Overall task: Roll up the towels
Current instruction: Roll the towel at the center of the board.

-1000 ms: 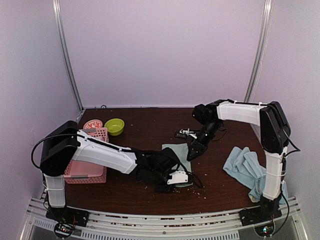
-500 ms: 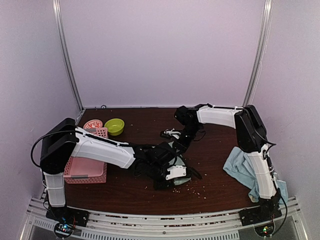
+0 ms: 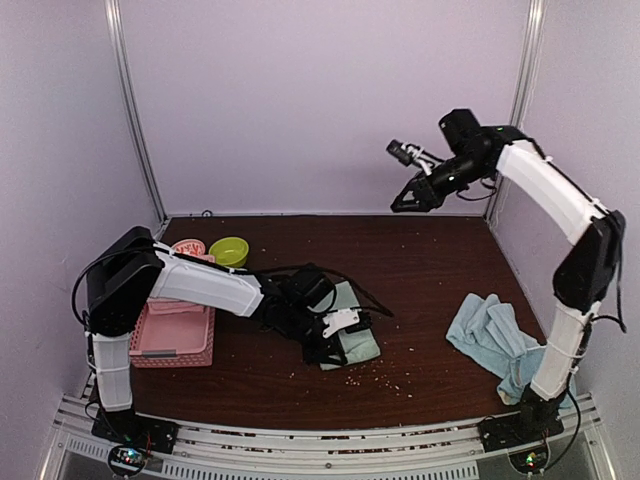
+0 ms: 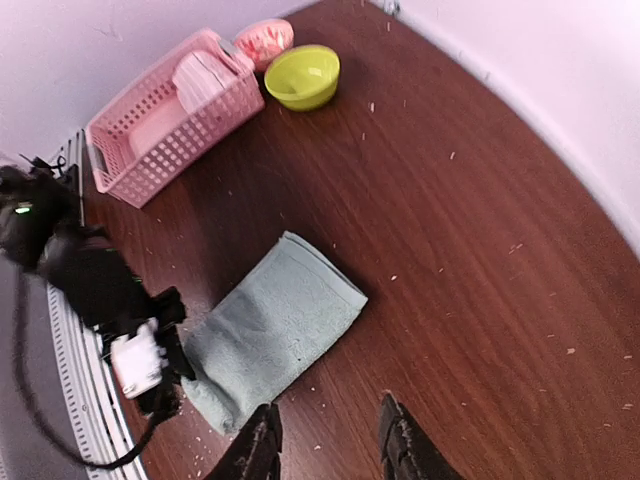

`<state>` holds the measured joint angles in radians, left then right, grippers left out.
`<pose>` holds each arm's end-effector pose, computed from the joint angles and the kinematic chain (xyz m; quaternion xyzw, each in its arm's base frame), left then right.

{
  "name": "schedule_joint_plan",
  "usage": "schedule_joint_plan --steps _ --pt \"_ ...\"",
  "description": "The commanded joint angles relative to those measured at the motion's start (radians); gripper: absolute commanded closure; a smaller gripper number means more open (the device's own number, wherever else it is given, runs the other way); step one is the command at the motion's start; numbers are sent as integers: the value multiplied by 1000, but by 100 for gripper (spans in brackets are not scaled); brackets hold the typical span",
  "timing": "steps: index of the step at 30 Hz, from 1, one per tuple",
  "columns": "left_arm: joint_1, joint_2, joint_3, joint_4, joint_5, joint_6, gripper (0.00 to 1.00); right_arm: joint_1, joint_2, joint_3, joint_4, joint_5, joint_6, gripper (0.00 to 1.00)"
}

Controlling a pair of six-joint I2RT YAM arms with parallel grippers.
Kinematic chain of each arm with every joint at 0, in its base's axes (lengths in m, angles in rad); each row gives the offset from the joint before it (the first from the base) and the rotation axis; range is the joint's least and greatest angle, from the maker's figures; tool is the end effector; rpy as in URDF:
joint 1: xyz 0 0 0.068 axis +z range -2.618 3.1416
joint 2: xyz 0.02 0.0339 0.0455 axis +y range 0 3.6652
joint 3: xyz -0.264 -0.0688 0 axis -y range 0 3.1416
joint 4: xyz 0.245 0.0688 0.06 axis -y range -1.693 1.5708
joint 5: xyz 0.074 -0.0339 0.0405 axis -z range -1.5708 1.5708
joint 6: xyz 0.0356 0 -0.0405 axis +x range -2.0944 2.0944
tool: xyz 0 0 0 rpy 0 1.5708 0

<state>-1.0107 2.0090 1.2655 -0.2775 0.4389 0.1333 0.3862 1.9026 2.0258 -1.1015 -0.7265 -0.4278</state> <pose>0.2042 -0.3541 0.1403 0.5582 0.7579 -0.3022 0.1509 0.3597 0.1718 0.3693 -0.4492 0.7799 0.3341 0.2799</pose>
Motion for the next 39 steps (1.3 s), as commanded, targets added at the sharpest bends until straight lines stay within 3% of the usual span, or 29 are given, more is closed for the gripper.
schedule_joint_plan --steps 1,5,10,15,23,27,33,39 --pt "45 64 -15 64 257 -105 94 13 -255 -151 -25 -227 -86 65" --pt "65 132 -5 92 385 -175 94 75 -421 -357 -20 -264 -201 60" --pt "81 171 -15 153 447 -261 94 236 -529 -551 -23 -81 -379 61" --pt "88 190 -21 168 471 -316 94 411 -568 -706 40 70 -402 65" --pt "95 206 6 132 460 -329 94 567 -521 -972 389 423 -344 61" --pt "94 218 16 104 449 -318 92 592 -452 -1030 537 515 -335 59" --pt "95 221 13 105 437 -320 91 612 -382 -1087 678 513 -364 56" --pt "94 225 21 110 437 -326 90 621 -287 -1087 688 515 -390 57"
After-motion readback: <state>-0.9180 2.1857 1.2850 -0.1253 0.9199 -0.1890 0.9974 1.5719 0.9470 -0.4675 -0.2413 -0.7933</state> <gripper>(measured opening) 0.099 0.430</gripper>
